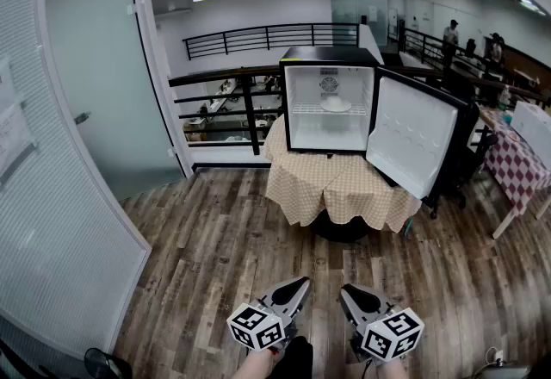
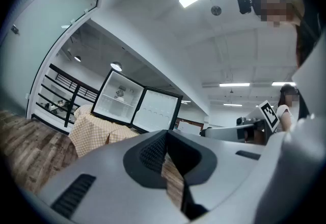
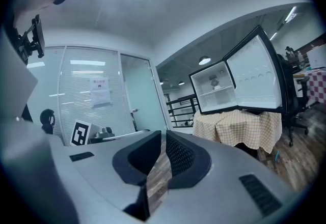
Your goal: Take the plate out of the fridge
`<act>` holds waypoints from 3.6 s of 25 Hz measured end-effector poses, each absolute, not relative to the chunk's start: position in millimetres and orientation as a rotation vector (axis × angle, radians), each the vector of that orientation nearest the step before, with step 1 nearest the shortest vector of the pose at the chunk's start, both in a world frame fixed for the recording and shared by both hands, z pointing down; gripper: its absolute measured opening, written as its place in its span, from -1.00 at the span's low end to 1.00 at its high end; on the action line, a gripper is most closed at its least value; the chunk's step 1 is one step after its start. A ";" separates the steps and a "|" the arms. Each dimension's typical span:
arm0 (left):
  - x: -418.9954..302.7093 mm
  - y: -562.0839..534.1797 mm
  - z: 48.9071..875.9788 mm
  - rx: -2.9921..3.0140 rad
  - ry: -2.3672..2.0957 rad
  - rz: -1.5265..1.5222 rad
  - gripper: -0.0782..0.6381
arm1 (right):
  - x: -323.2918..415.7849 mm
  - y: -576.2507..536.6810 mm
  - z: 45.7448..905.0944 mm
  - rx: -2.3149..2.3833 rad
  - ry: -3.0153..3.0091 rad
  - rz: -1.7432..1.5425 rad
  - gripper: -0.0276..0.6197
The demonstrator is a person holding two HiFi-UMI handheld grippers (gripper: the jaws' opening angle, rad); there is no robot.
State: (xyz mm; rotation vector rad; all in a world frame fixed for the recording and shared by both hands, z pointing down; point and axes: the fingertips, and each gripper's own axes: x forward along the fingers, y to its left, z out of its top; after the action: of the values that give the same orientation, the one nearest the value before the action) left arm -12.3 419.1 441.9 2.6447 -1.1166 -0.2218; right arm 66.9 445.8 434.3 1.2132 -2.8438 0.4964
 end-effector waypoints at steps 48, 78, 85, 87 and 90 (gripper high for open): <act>-26.8 70.9 453.6 2.651 -0.965 -0.201 -0.76 | 34.4 89.5 467.4 1.422 -2.734 0.757 -0.75; 12.7 -138.2 439.4 2.668 -0.992 -0.168 -0.76 | 47.2 -131.7 449.8 1.307 -2.825 0.913 -0.75; 21.0 -158.7 437.4 2.674 -1.014 -0.186 -0.76 | 50.1 -157.2 450.2 1.298 -2.844 1.000 -0.75; 22.3 -160.0 439.8 2.672 -1.011 -0.176 -0.76 | 49.5 -161.2 451.8 1.302 -2.838 1.046 -0.75; 23.5 -164.4 441.2 2.677 -1.006 -0.166 -0.76 | 50.9 -169.7 452.2 1.323 -2.833 1.109 -0.75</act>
State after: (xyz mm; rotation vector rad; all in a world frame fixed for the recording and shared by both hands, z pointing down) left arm 23.5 -164.4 441.2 2.6765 -1.0058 -0.1658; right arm 50.9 -169.7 452.2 1.3234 -2.8333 1.1094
